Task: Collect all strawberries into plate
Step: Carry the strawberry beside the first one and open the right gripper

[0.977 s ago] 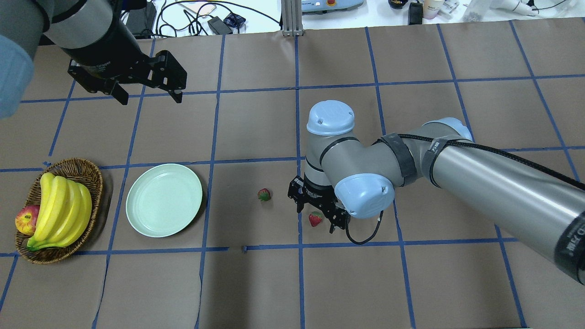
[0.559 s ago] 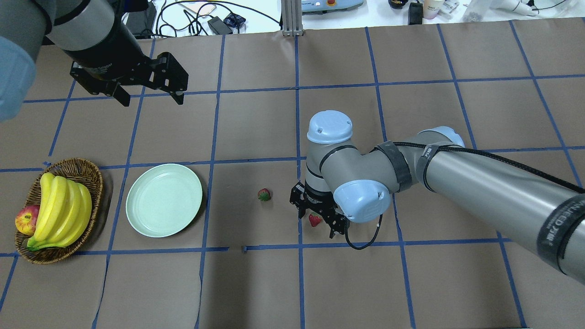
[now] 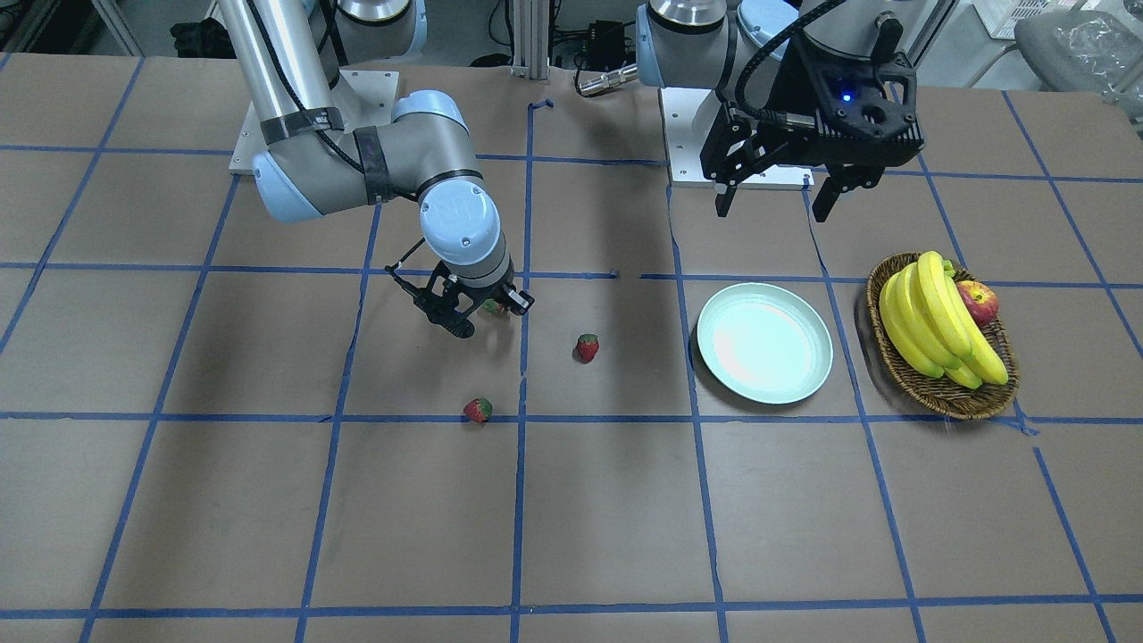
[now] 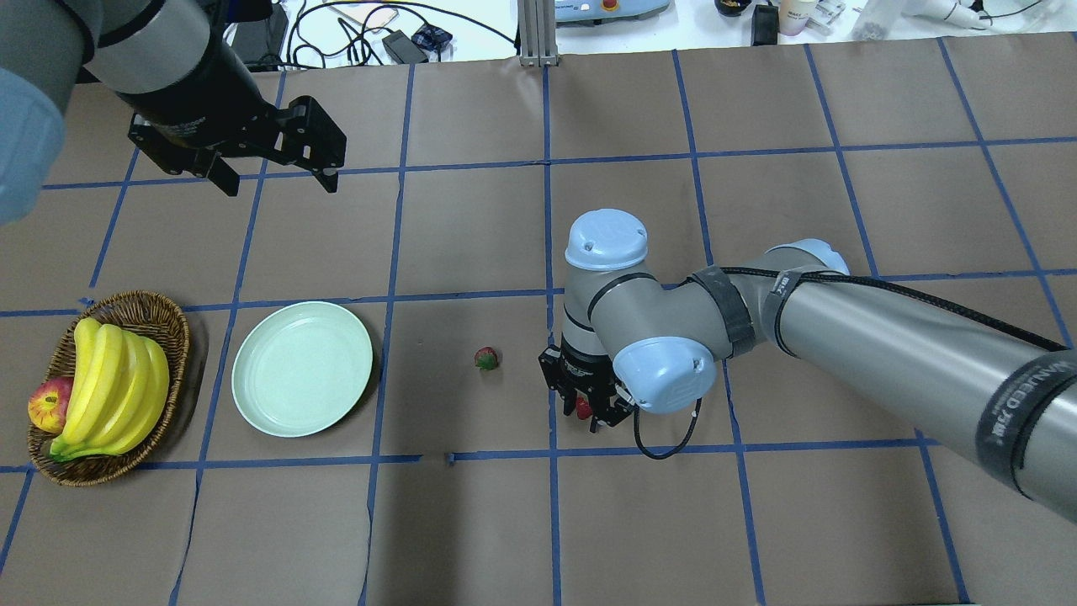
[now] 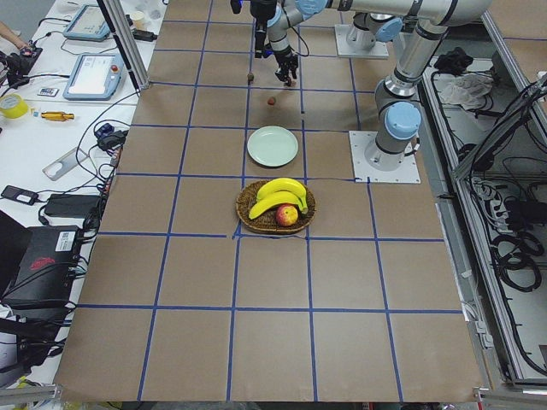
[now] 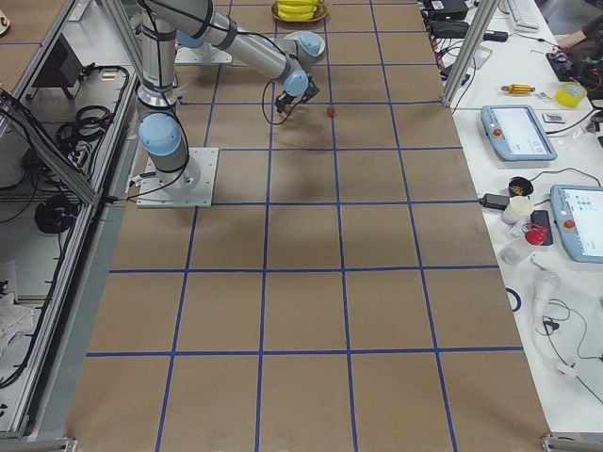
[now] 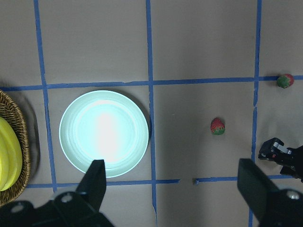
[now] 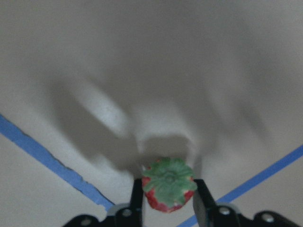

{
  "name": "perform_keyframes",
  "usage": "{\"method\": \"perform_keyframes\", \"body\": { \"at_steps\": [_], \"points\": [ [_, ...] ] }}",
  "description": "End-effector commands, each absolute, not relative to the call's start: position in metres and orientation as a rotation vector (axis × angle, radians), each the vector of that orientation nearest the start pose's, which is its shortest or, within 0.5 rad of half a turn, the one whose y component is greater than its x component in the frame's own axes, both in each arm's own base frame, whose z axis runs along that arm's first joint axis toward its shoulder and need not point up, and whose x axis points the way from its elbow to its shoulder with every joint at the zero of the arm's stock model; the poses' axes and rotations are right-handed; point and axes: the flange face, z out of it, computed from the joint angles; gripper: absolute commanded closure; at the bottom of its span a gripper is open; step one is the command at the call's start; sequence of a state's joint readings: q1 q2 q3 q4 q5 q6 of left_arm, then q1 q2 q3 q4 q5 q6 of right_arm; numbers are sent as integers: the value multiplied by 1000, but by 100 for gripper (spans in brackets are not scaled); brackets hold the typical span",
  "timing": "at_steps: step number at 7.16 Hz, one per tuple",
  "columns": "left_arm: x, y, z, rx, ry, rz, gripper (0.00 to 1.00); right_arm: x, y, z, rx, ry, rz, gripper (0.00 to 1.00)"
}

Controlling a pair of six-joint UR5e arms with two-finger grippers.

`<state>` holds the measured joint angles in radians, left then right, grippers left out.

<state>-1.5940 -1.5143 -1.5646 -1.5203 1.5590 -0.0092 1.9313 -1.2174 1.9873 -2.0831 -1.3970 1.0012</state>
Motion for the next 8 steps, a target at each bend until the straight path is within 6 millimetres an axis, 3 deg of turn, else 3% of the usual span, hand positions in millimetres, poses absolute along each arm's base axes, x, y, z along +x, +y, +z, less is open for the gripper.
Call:
{"method": "perform_keyframes", "body": {
  "at_steps": [1,3,5,7,8],
  "points": [
    [-146,-474,523,25,3149,-174,0,319,-420,172,1010,2952,442,100],
    [-146,-474,522,25,3151,-171,0,336,-443,207,993,2839,392,100],
    [-145,-474,521,23,3151,-171,0,363,-449,224,912,2675,479,100],
    [-145,-474,521,23,3151,-171,0,371,-455,184,894,2625,540,100],
    [-145,-474,521,23,3151,-171,0,371,-454,173,880,2636,556,56]
  ]
}}
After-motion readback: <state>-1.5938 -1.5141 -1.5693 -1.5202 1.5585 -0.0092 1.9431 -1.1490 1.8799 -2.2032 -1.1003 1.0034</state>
